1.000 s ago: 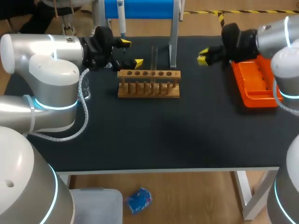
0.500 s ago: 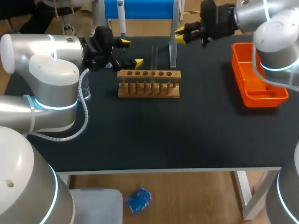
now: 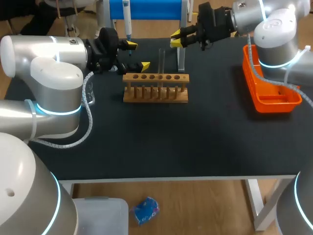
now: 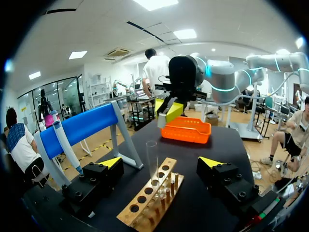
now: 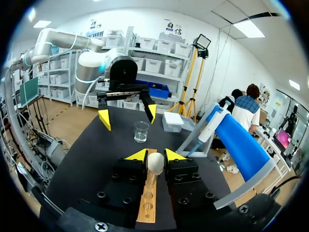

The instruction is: Invert the test tube, pick up the pipette, mount the tip to pipette, aspirate from beaker and dispense into the tube, eject the tip, return the pipette, and cap with the stopper.

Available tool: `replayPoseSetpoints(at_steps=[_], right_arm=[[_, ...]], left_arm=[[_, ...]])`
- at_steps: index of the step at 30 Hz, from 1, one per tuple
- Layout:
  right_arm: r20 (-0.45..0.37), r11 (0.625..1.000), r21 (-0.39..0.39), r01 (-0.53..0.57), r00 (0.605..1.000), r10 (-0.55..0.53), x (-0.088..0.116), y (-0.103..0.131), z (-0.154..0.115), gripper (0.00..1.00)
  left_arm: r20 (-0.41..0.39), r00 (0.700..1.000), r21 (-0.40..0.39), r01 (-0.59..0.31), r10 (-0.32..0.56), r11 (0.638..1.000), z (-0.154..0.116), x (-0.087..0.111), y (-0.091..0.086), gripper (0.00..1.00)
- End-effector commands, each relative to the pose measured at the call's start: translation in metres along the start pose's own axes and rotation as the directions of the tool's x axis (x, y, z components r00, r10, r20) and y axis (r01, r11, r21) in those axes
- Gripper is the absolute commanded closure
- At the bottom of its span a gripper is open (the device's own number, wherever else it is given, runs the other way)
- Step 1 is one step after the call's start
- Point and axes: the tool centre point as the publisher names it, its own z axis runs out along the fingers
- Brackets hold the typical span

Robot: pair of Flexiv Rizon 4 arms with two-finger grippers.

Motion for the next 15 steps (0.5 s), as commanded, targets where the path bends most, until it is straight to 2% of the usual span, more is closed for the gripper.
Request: replayPoseSetpoints(at_steps=[1, 15], right_arm=[[-0.027, 1.0, 0.031, -0.001, 1.0, 0.001, -0.006, 0.005, 0.011, 1.0], [-0.046, 0.999, 0.05, 0.002, 0.999, 0.0, -0.004, 0.01, 0.023, 1.0]], left_arm=[[0.0, 1.0, 0.003, -0.001, 0.001, 1.0, 0.0, 0.0, 0.001, 0.0], [0.0, 1.0, 0.003, -0.001, 0.001, 1.0, 0.0, 0.0, 0.001, 0.0]])
